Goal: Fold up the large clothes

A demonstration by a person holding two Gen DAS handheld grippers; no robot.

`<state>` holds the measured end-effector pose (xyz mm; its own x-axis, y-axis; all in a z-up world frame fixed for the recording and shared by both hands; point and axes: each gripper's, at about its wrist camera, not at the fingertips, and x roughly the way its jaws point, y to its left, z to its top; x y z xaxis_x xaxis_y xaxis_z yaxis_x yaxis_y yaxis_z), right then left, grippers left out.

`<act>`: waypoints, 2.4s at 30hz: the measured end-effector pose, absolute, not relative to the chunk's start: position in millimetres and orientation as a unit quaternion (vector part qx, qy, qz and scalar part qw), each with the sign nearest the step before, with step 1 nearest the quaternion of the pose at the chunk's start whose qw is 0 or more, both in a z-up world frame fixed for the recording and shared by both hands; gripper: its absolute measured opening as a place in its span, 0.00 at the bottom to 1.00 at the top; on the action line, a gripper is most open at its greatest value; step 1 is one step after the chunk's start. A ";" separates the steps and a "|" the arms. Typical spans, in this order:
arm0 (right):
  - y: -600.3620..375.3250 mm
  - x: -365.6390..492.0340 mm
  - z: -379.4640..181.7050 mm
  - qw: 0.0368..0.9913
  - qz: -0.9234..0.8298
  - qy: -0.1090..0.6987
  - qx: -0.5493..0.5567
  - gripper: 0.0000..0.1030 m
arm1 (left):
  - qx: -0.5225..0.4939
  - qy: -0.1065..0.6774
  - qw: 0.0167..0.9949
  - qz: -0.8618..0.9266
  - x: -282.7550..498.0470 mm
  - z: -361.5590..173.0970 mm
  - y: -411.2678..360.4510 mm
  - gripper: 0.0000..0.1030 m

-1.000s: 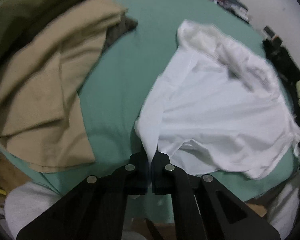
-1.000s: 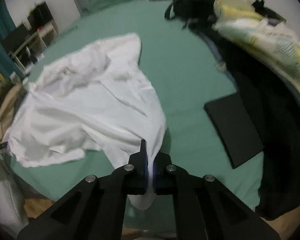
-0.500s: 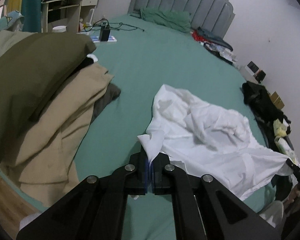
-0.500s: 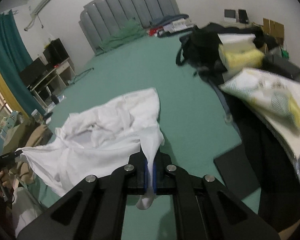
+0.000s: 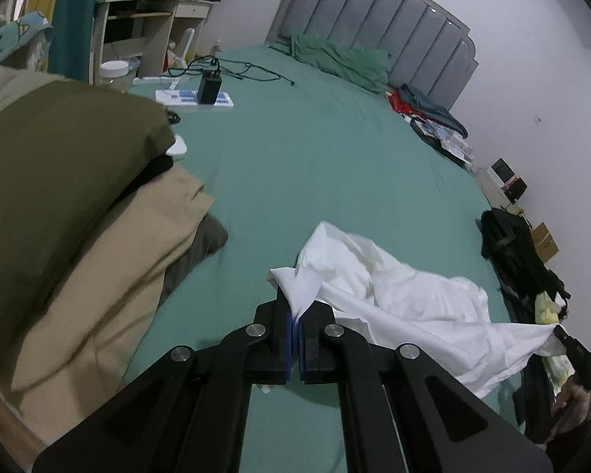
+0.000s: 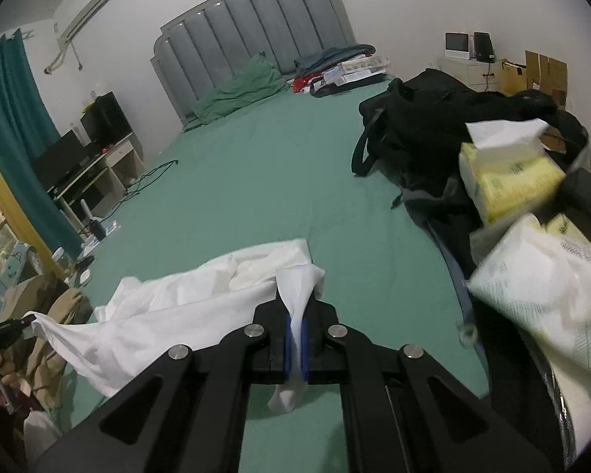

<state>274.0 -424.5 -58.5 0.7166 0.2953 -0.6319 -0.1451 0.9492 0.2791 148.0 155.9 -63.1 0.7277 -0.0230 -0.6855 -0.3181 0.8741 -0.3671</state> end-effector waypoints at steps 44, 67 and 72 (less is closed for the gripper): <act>-252.0 335.5 -112.8 0.888 0.252 0.340 -0.181 0.76 | -0.036 0.424 0.904 0.028 238.5 -110.2 30.9 0.47; -208.8 403.3 -134.2 0.887 0.233 0.357 -0.179 0.76 | 0.065 0.463 0.884 0.004 328.9 -146.1 -3.1 0.47; -212.1 443.2 -147.6 0.881 0.198 0.386 -0.188 0.76 | 0.046 0.483 0.873 0.050 375.3 -151.5 25.5 0.47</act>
